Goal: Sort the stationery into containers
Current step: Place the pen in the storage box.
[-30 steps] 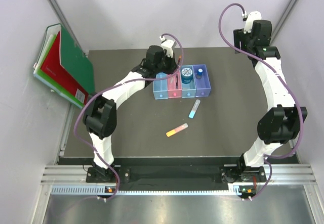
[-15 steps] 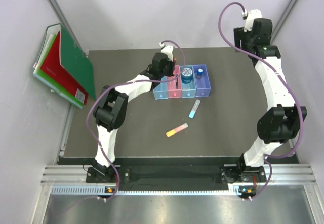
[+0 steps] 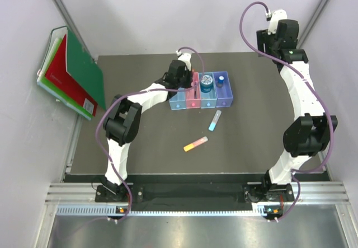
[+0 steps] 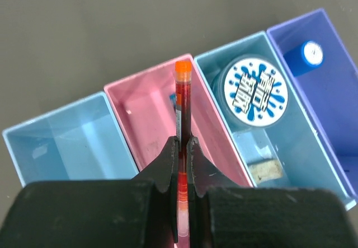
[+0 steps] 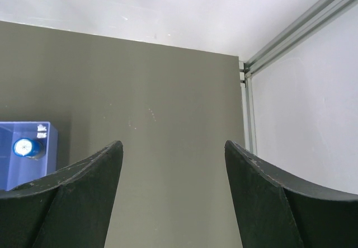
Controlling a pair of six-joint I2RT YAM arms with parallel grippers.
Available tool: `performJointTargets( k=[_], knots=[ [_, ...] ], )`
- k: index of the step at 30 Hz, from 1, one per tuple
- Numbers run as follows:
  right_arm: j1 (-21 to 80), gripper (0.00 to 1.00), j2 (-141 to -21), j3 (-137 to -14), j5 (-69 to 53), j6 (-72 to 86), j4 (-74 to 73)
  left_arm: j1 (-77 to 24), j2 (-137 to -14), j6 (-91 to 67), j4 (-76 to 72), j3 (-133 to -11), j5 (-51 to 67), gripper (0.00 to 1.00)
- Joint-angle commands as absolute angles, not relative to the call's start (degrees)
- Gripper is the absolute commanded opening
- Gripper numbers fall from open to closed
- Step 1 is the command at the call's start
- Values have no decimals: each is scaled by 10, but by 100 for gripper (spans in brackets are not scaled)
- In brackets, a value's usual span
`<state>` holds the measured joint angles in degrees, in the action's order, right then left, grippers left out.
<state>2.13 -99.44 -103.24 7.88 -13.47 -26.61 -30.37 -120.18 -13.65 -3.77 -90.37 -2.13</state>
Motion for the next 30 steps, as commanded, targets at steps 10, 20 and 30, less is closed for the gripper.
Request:
performJointTargets(
  k=[10,20,30],
  knots=[
    [32,73,-985,-1050,84,-141,-251,-303,-1194,-151,-20,-880,-3,17],
    [36,74,-976,-1042,85,-141,-251,-303,-1188,-144,-44,-889,-3,43],
    [40,75,-962,-1032,84,-150,-253,-301,-1116,-46,-57,-891,143,45]
  ],
)
